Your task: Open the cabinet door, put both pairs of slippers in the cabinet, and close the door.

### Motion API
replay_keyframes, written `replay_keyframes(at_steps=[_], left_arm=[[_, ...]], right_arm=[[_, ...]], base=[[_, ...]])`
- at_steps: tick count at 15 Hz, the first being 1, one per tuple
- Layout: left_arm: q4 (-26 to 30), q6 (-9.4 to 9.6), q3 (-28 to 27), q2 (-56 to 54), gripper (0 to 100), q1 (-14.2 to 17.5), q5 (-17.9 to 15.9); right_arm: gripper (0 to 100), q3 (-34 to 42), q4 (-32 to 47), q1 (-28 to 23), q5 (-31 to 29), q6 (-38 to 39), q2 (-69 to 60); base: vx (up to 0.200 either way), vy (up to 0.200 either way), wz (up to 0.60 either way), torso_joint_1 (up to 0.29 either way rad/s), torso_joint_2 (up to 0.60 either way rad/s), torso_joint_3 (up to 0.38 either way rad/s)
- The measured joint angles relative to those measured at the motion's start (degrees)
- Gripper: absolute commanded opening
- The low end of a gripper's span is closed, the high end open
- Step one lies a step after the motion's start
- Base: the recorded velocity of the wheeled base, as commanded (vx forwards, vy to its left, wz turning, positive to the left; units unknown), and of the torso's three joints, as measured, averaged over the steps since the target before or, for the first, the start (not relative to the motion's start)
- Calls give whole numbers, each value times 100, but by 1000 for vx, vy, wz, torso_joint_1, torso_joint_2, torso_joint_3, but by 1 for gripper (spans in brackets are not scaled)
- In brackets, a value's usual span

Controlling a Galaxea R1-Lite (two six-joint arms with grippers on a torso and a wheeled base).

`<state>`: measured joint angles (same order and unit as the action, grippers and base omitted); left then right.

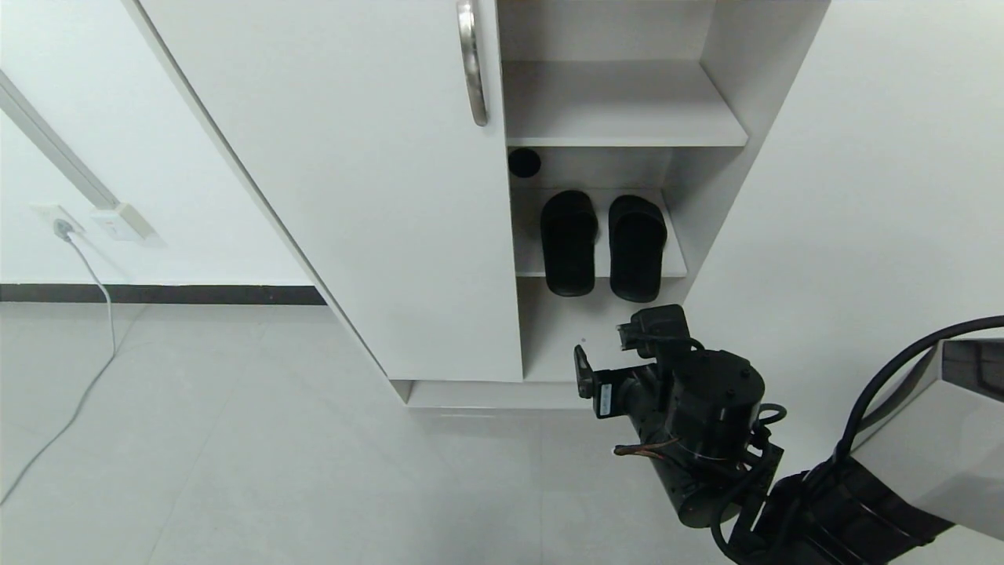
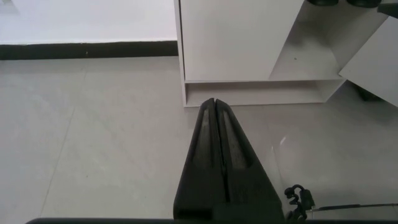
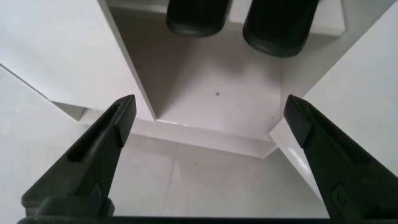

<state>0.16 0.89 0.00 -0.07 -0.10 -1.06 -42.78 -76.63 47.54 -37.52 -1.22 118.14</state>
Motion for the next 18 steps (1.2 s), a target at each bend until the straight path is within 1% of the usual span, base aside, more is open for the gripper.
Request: replay_keyframes(at_steps=[18], left_arm=[[-5, 28, 0, 0, 0, 0, 0]], right_arm=[[100, 113, 10, -30, 24, -9, 77]], base=[[0, 0, 0, 1, 1, 199]])
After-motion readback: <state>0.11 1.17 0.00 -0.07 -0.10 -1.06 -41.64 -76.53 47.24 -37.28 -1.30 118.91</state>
